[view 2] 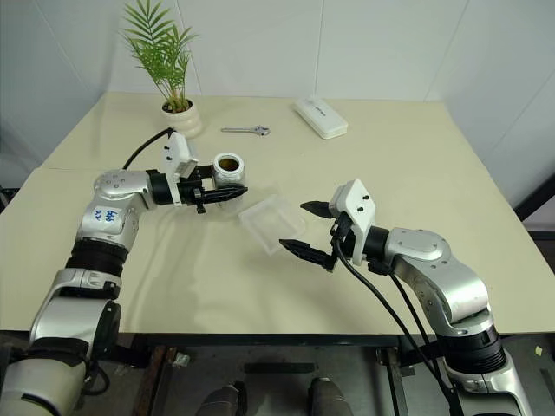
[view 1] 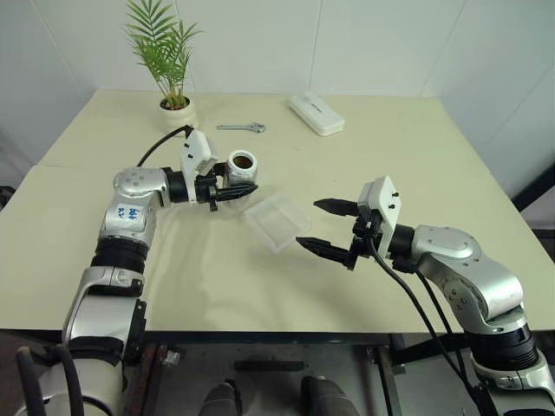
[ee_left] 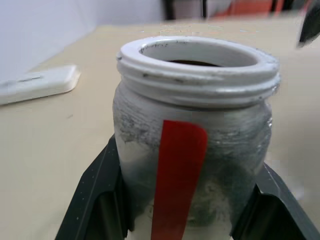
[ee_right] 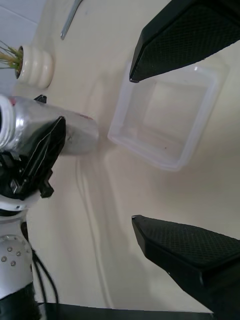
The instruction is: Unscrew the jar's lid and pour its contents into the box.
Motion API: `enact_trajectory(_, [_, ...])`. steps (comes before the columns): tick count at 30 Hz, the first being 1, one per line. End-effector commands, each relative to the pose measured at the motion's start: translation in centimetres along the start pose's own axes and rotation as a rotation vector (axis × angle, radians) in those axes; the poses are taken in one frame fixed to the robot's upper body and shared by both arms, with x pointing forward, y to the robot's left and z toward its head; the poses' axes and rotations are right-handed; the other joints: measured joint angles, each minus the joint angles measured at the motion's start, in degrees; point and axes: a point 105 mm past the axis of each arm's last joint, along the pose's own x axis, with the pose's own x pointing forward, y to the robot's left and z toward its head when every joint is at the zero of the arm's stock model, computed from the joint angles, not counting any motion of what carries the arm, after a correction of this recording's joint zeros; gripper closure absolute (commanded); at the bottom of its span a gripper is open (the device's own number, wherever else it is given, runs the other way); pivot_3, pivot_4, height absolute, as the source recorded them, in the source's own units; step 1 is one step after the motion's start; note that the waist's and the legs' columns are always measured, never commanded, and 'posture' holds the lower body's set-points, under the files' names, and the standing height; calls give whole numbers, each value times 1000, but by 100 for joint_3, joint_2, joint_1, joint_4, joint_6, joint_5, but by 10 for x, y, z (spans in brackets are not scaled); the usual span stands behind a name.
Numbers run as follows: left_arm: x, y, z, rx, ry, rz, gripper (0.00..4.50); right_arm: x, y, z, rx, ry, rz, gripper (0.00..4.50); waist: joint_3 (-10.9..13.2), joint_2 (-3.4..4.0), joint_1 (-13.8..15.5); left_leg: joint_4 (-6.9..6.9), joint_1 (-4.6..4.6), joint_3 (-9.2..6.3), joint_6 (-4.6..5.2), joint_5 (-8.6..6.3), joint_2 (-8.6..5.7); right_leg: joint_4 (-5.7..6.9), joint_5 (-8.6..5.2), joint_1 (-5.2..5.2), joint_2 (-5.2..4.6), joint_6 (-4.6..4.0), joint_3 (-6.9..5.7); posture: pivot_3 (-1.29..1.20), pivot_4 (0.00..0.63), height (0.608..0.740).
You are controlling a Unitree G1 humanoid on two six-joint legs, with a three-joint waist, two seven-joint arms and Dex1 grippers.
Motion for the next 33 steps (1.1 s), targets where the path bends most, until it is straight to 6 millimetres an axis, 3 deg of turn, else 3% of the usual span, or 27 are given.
enact_trajectory(1, [8,10,17,194,39,47,2571,-6,1,3,-15,-6,-22,25,0,0,14,-1,-2,1,0,-1,0,-2,0,-1,0,0,0,0,150,740])
enact_trajectory(4, [13,12,17,342,97,75,2571,-9,1,-1,1,-5,-43,25,0,0,19,1,-9,1,0,-1,0,-3,0,-4,0,1,0,0,150,740])
enact_trajectory(8, [24,18,27,913,182,226,2571,-15,-5,-7,27,-7,-100,25,0,-1,21,5,-8,1,0,-1,0,0,2,-4,-1,4,1,0,150,740])
enact_trajectory(11, [27,22,35,1235,180,318,2571,-16,-7,-8,43,-18,-120,25,1,-2,-9,9,-7,5,0,-1,0,6,5,-7,0,11,11,0,150,740])
enact_trajectory(16, [36,17,33,1716,182,325,2571,-16,-5,-10,68,-33,-136,25,1,-2,9,14,-5,15,0,-1,-1,7,9,-6,0,17,16,0,150,740])
enact_trajectory(26, [50,4,23,1994,85,309,2571,-11,-4,-9,96,-71,-148,25,1,-3,9,11,-7,22,0,-1,-2,8,9,-12,0,18,19,0,150,740])
enact_trajectory(33, [61,4,20,2070,100,319,2571,-6,-3,-5,119,-112,-150,25,2,-4,6,12,-7,23,0,-1,-2,10,9,-13,0,18,21,0,150,740])
